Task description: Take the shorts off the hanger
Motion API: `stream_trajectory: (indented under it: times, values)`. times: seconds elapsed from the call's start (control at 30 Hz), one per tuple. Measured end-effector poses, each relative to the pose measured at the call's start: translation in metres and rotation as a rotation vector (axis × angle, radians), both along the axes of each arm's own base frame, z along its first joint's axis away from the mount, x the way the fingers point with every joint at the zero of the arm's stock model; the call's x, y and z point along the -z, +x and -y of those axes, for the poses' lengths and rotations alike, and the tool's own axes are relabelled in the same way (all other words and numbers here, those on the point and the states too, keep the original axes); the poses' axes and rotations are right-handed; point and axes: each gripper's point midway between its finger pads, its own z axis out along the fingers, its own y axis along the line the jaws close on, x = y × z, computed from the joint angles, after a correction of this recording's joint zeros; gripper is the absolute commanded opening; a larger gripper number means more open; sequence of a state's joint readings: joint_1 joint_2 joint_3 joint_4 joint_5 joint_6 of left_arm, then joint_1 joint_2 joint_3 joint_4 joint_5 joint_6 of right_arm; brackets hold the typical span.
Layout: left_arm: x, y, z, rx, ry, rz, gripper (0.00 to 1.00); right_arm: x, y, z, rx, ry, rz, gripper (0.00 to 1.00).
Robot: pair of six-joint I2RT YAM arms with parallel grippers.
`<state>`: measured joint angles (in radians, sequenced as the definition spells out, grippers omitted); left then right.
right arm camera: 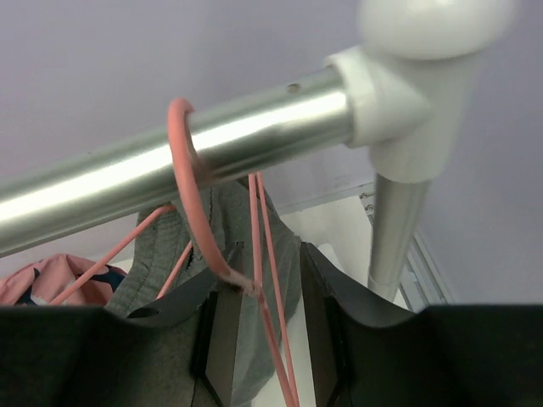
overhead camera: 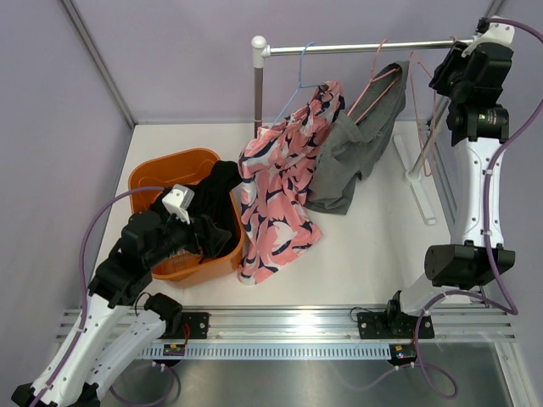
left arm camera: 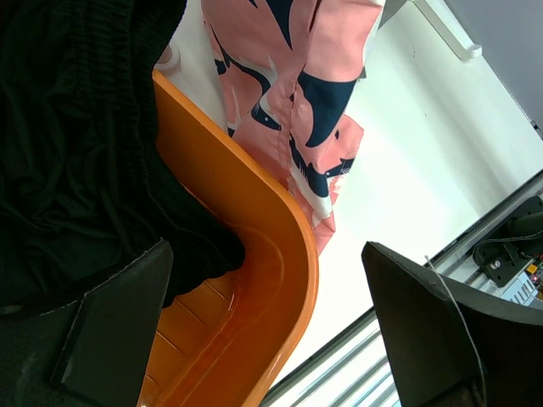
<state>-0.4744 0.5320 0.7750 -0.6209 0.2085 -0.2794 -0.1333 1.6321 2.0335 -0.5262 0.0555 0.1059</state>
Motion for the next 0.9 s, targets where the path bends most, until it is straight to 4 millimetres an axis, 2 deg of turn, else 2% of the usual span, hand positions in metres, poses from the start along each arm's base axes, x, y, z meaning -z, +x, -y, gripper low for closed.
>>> stream_trajectory:
  times: [0.2,0.3,0.37,0.47,0.53,0.63,0.73,0.9]
  values:
    - [0.001,-0.001,0.000,-0.001,0.003,-0.005,0.99,-0.029,-0.047,0.007,0.102,0.066,0.067,0.42]
    - [0.002,-0.001,-0.001,0.000,0.005,-0.009,0.99,-0.045,-0.073,0.002,0.127,0.090,0.103,0.48]
    - [0.002,-0.001,-0.001,0.000,0.005,-0.010,0.99,-0.054,-0.085,-0.014,0.126,0.087,0.118,0.52]
    - [0.003,-0.001,-0.001,-0.001,0.007,-0.012,0.99,-0.062,-0.099,-0.067,0.014,0.090,0.129,0.53]
    - [0.003,-0.001,-0.001,-0.002,0.007,-0.012,0.99,-0.065,-0.104,-0.090,-0.041,0.094,0.133,0.54]
    - [0.003,-0.001,-0.001,-0.004,0.008,-0.011,0.99,-0.059,-0.103,-0.105,-0.058,0.092,0.119,0.55]
    - [0.003,-0.001,-0.002,-0.005,0.008,-0.012,0.99,-0.048,-0.091,-0.118,-0.058,0.084,0.089,0.59]
    - [0.004,0.000,-0.001,-0.007,0.011,-0.017,0.99,-0.012,-0.051,-0.139,-0.056,0.074,0.014,0.63]
